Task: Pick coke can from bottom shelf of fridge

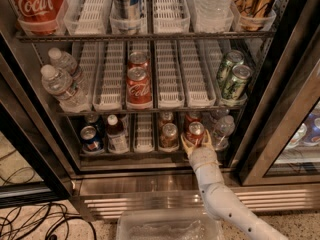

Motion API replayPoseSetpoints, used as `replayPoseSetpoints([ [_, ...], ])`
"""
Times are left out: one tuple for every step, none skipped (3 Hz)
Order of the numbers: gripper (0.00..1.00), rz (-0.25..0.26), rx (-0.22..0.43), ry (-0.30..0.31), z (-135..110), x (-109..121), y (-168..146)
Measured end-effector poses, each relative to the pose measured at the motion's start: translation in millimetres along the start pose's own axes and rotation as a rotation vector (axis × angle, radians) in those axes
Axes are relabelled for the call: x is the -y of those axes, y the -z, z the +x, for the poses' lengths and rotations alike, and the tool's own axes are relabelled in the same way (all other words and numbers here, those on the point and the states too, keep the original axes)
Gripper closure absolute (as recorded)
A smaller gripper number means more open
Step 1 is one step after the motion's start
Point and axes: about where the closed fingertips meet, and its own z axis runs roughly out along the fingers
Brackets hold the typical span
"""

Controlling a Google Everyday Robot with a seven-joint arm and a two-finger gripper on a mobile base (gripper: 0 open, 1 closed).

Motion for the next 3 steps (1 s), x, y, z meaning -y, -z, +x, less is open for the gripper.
replayPoseSetpoints([
  [1.00,0.000,0.000,0.000,0,0,0],
  [1.00,-0.003,0.001,0.000,-1,0,0],
  [1.00,-0.021,0.015,0.001,-18,4,-1],
])
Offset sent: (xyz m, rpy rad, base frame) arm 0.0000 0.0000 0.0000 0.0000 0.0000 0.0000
